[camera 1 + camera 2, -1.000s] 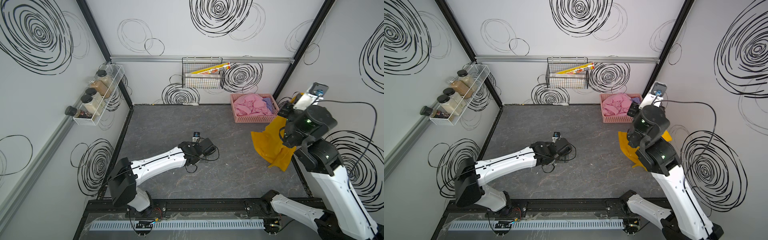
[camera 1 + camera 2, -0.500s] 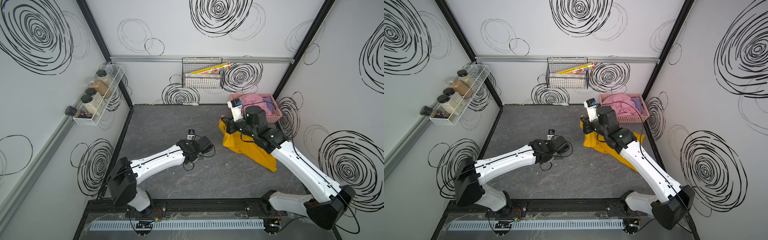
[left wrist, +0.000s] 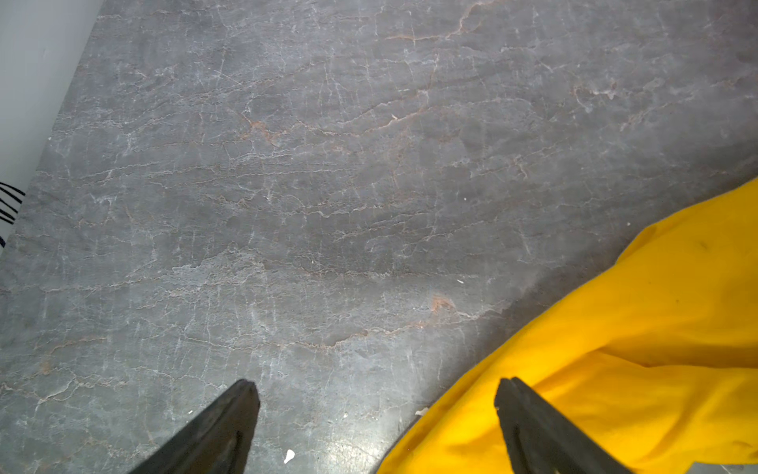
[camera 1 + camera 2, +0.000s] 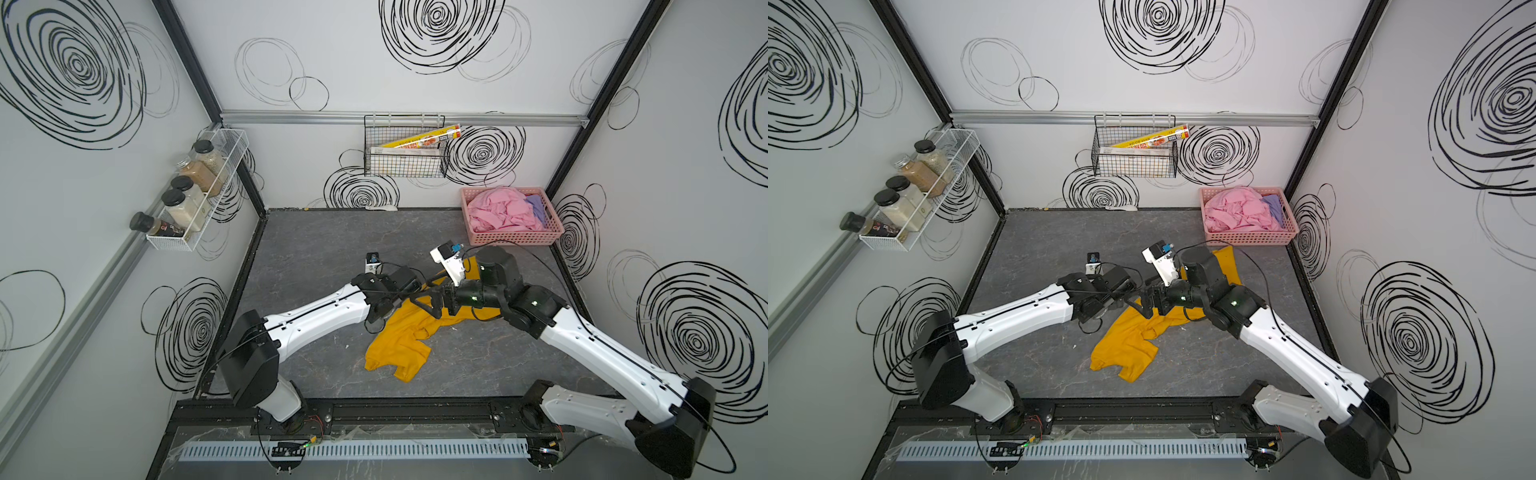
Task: Fold and stack t-shirts
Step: Place the T-shirt at the center of the board, then flatten out the T-shirt at the center of the board.
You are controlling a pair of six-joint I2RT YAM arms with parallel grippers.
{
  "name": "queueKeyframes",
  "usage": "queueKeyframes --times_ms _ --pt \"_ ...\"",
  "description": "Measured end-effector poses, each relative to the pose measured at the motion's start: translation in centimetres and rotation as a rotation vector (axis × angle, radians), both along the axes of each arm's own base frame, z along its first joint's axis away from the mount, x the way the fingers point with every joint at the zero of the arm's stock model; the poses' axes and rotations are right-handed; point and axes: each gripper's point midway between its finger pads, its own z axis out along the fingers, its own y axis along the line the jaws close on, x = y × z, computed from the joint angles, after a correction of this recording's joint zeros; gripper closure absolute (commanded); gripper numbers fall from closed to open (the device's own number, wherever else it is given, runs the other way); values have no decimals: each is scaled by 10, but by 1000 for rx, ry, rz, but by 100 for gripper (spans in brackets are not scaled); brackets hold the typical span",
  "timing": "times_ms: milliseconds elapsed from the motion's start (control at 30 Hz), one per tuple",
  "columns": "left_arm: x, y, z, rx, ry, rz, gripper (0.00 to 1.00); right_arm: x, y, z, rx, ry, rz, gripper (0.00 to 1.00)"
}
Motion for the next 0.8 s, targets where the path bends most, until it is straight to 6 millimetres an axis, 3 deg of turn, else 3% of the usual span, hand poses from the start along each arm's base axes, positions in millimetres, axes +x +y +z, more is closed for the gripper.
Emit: queueKeyframes --times_ms 67,200,267,367,433,533,600,800 --pt "-4 -13 0 -5 -2 -56 5 8 -15 19 8 -71 -92 15" --pt "-13 -32 -15 5 62 -164 8 18 -34 16 -67 -84 -225 28" --pt "-27 -46 -31 29 125 -244 8 37 -54 1 -144 -76 -365 32" --pt "-62 -76 -59 85 228 -412 10 57 -85 -41 -312 -26 -539 38" --pt "-94 -94 -80 139 296 -537 10 58 -99 -70 -412 15 -596 40" --pt "-127 -111 -98 188 347 -661 14 51 -109 -91 -490 54 -606 41" --pt "-137 -120 -102 192 354 -701 19 46 -111 -97 -517 72 -598 43" --pt "-140 -124 -117 215 382 -717 29 44 -121 -109 -563 108 -620 44"
